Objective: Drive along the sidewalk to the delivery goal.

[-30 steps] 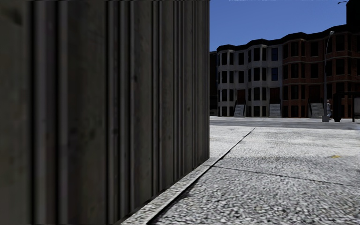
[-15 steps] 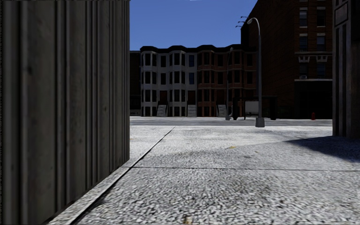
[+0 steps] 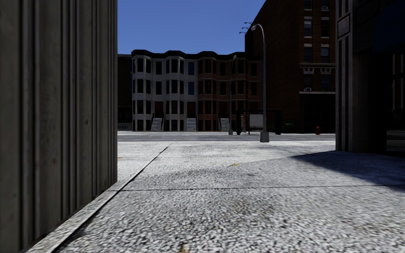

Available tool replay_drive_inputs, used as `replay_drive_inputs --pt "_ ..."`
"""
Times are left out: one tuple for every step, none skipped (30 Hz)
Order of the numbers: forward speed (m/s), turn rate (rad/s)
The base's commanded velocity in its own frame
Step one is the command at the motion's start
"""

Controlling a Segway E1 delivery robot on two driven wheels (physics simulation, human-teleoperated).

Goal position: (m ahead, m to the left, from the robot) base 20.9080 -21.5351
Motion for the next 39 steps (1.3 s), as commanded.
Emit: replay_drive_inputs --pt "0.85 0.0" --pt "1.17 0.0" --pt "1.59 0.0" --pt "1.7 0.0" --pt "1.7 0.0" --pt "1.74 0.0" --pt "1.76 0.0" --pt "1.77 0.0" --pt "1.78 0.0" --pt "1.79 0.0" --pt "1.79 0.0" --pt "1.79 0.0" --pt "1.79 0.0" --pt "1.79 0.0" --pt "1.79 0.0" --pt "1.79 0.0" --pt "1.79 0.0" --pt "1.79 0.0" --pt "1.79 0.0" --pt "1.79 0.0" --pt "1.79 0.0" --pt "1.79 0.0" --pt "1.79 0.0" --pt "1.79 0.0" --pt "1.79 0.0" --pt "1.79 0.0" --pt "1.79 0.0" --pt "1.79 0.0" --pt "1.79 0.0" --pt "1.79 0.0" --pt "1.79 0.0" --pt "1.79 0.0" --pt "1.79 0.0" --pt "1.79 0.0" --pt "1.79 0.0" --pt "1.79 0.0" --pt "1.79 0.0" --pt "1.79 0.0" --pt "1.79 0.0"
